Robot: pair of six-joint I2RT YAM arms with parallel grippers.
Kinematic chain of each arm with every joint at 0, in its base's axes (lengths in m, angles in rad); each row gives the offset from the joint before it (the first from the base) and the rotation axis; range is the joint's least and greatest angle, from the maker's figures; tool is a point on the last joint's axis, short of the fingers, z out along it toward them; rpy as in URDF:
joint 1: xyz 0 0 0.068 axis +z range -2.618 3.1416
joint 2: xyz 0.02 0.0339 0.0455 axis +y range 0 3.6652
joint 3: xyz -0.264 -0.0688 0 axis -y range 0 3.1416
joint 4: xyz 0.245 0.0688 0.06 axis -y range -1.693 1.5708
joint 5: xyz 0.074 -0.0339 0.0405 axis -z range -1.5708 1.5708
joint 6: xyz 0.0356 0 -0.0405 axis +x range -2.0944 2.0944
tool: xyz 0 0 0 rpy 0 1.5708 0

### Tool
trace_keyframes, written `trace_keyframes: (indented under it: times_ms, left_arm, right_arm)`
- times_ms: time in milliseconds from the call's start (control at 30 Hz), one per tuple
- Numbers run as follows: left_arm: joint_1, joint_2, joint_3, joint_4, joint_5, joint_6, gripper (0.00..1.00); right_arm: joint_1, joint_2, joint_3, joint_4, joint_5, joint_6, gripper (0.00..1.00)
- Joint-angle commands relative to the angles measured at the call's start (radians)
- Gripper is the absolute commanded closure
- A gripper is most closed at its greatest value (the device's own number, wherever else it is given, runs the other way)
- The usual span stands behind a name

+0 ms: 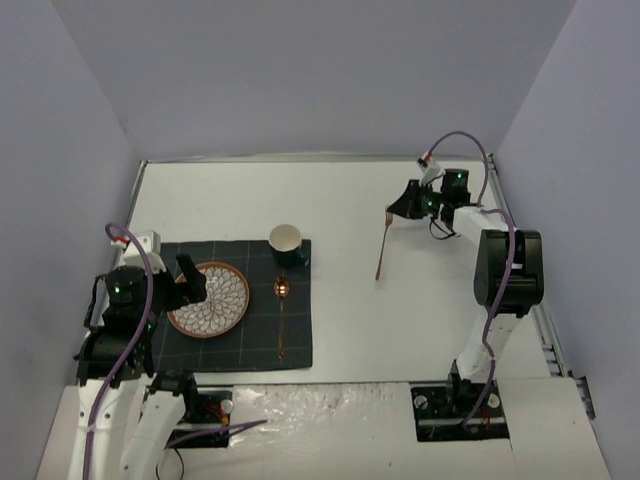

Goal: Set the dinner table for one person

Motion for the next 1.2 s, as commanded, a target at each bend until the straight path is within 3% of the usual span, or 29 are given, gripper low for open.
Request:
trace_keyframes:
  times_ms: [0,233,400,833,1167]
  left_arm:
    - [-0.005,0.048,0.154,-0.008,0.137,-0.064,0.03]
    - [-0.023,0.092,0.227,0.066,0.340,-0.201,0.03]
    - [-0.099,0.135,0.241,0.156,0.364,-0.266,0.03]
    - [-0.586,0.401,0.310,0.329,-0.008,-0.258,0.03]
    - [-0.692,0.564,0.335,0.422,-0.083,-0.227,0.19]
  right_arm:
    - [0.069,-0.223,-0.078,0.271,0.075,0.166,1.00]
    - [0.227,-0.425,-0.242,0.446,0.141,0.289,1.00]
    - [0.327,-0.484,-0.290,0.553,0.156,0.380,1.00]
    - [0.474,-0.471,-0.256,0.653,0.176,0.482,1.00]
    - [0.528,-0.427,-0.263,0.733,0.162,0.546,1.00]
